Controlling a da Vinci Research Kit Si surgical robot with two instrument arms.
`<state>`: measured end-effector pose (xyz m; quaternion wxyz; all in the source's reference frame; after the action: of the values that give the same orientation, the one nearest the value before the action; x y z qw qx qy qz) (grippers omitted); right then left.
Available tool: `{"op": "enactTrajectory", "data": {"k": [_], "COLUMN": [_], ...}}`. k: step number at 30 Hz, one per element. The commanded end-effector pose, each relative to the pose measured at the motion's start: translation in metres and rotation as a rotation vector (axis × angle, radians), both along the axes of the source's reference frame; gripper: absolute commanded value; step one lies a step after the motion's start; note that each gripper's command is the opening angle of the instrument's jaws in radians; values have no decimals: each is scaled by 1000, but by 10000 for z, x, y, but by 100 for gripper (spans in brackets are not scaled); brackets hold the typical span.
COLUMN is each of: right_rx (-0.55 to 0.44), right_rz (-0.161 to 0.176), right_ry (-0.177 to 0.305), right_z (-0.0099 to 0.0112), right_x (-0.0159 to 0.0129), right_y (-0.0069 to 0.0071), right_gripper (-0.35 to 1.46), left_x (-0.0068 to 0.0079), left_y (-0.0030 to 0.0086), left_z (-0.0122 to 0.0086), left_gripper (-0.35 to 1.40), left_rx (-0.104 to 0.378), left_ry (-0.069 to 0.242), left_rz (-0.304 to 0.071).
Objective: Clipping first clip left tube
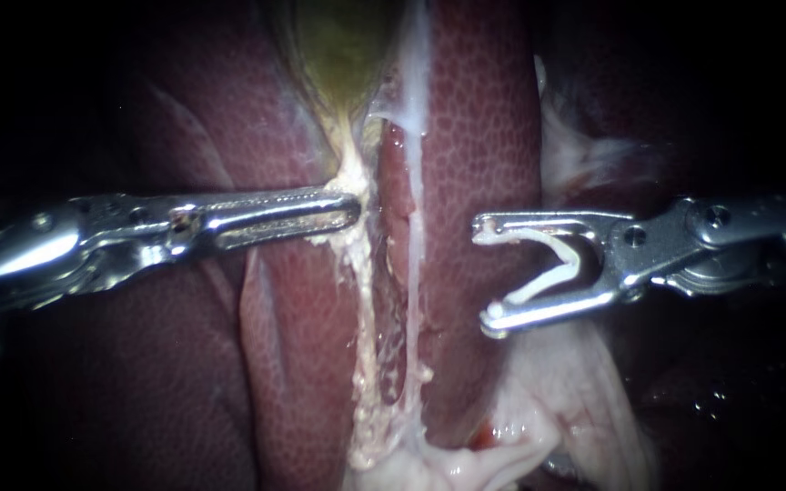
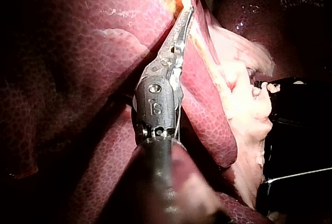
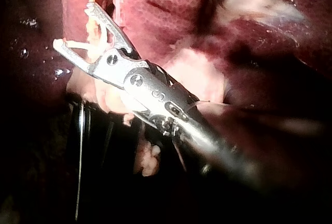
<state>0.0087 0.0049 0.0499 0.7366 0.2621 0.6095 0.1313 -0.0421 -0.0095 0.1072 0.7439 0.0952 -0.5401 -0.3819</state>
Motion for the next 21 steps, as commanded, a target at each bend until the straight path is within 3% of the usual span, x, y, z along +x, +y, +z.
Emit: {"op": "enactTrajectory", "data": {"k": [1, 12, 18, 21], "right_rx": [0, 0, 0, 0], "right_rz": [0, 1, 1, 1], "right_ry": [0, 0, 0, 0], "right_z": [0, 0, 0, 0], "right_x": [0, 1, 1, 1], "right_y": [0, 0, 0, 0], "right_gripper": [60, 60, 60, 60], "left_x": [0, 3, 20, 33], "left_y": [0, 0, 11, 20], "left_z": [0, -7, -35, -53], "left_gripper": [-35, -35, -35, -35], "left_rx": [0, 2, 16, 17], "left_ry": [0, -2, -5, -13], "left_rz": [0, 1, 1, -18]}}
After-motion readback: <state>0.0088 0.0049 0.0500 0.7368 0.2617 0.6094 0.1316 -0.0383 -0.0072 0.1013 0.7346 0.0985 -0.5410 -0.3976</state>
